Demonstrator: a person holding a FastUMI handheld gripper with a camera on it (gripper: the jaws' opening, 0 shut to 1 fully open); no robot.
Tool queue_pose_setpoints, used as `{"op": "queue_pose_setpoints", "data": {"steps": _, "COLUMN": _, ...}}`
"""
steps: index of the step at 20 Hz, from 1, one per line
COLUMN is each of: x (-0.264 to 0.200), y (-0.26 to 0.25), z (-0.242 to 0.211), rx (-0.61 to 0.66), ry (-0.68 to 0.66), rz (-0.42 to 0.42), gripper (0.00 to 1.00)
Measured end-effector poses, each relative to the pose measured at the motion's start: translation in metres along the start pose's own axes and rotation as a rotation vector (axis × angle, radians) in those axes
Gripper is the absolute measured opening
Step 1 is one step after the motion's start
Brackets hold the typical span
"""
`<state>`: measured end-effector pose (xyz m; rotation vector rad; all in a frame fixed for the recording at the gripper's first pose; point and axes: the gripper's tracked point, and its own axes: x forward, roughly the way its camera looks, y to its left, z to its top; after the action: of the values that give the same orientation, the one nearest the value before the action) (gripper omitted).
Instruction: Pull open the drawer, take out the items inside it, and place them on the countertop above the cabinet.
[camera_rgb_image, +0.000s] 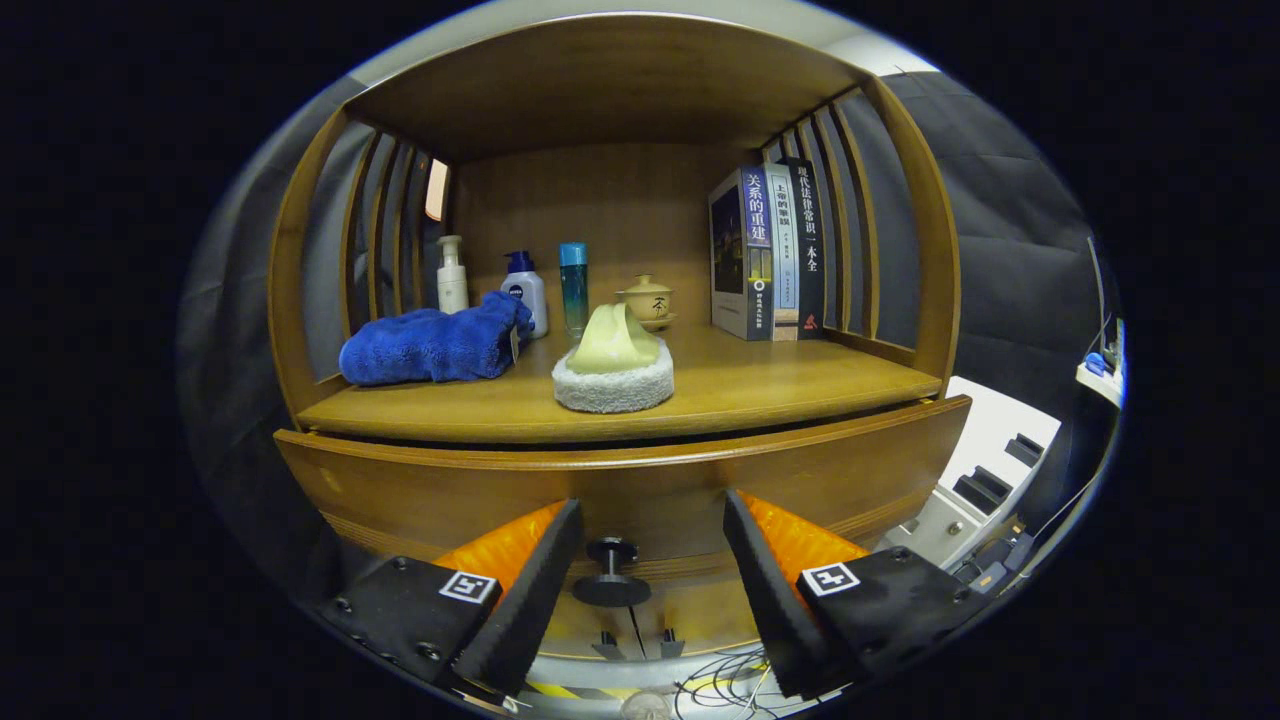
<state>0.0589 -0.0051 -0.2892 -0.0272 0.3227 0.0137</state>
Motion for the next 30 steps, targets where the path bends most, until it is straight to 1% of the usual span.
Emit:
{"op": "queue_pose_setpoints", "data": {"steps": 3, "x": 0.011, "y": 0.000, "z": -0.001, "rx": 0.000, "ry": 0.003, "rz": -0.004, "gripper": 0.95}}
{"op": "queue_pose_setpoints", "data": {"steps": 4, "x": 0.013, "y": 0.004, "z": -0.001, "rx": -0.003, "ry": 0.015, "rz": 0.010, "gripper": 0.95}}
{"op": "queue_pose_setpoints", "data": {"steps": 7, "x": 0.009, "y": 0.002, "z": 0.000, "rx": -0.042, "ry": 0.001, "rz": 0.015, "gripper": 0.93}}
{"op": "queue_pose_setpoints", "data": {"steps": 12, "x": 0.007, "y": 0.000, "z": 0.008, "rx": -0.042, "ry": 0.019, "rz": -0.014, "gripper": 0.95}}
{"op": "queue_pose_setpoints", "data": {"steps": 14, "x": -0.006, "y": 0.010, "z": 0.032, "rx": -0.018, "ry": -0.018, "rz": 0.005, "gripper": 0.96}}
{"op": "queue_pose_setpoints", "data": {"steps": 15, "x": -0.011, "y": 0.012, "z": 0.054, "rx": -0.005, "ry": -0.037, "rz": 0.013, "gripper": 0.95}}
{"op": "queue_pose_setpoints", "data": {"steps": 18, "x": -0.046, "y": 0.025, "z": 0.120, "rx": 0.018, "ry": -0.120, "rz": 0.027, "gripper": 0.96}}
{"op": "queue_pose_setpoints", "data": {"steps": 20, "x": -0.072, "y": 0.030, "z": 0.166, "rx": -0.006, "ry": -0.175, "rz": 0.021, "gripper": 0.96}}
{"op": "queue_pose_setpoints", "data": {"steps": 22, "x": -0.099, "y": 0.034, "z": 0.200, "rx": -0.042, "ry": -0.186, "rz": 0.000, "gripper": 0.96}}
{"op": "queue_pose_setpoints", "data": {"steps": 23, "x": -0.110, "y": 0.037, "z": 0.216, "rx": -0.040, "ry": -0.189, "rz": -0.006, "gripper": 0.96}}
{"op": "queue_pose_setpoints", "data": {"steps": 25, "x": -0.130, "y": 0.056, "z": 0.246, "rx": 0.013, "ry": -0.230, "rz": 0.048, "gripper": 0.96}}
{"op": "queue_pose_setpoints", "data": {"steps": 27, "x": -0.147, "y": 0.067, "z": 0.267, "rx": 0.071, "ry": -0.280, "rz": 0.091, "gripper": 0.96}}
{"op": "queue_pose_setpoints", "data": {"steps": 29, "x": -0.169, "y": 0.078, "z": 0.269, "rx": 0.109, "ry": -0.308, "rz": 0.116, "gripper": 0.96}}
{"op": "queue_pose_setpoints", "data": {"steps": 30, "x": -0.176, "y": 0.086, "z": 0.266, "rx": 0.103, "ry": -0.320, "rz": 0.138, "gripper": 0.96}}
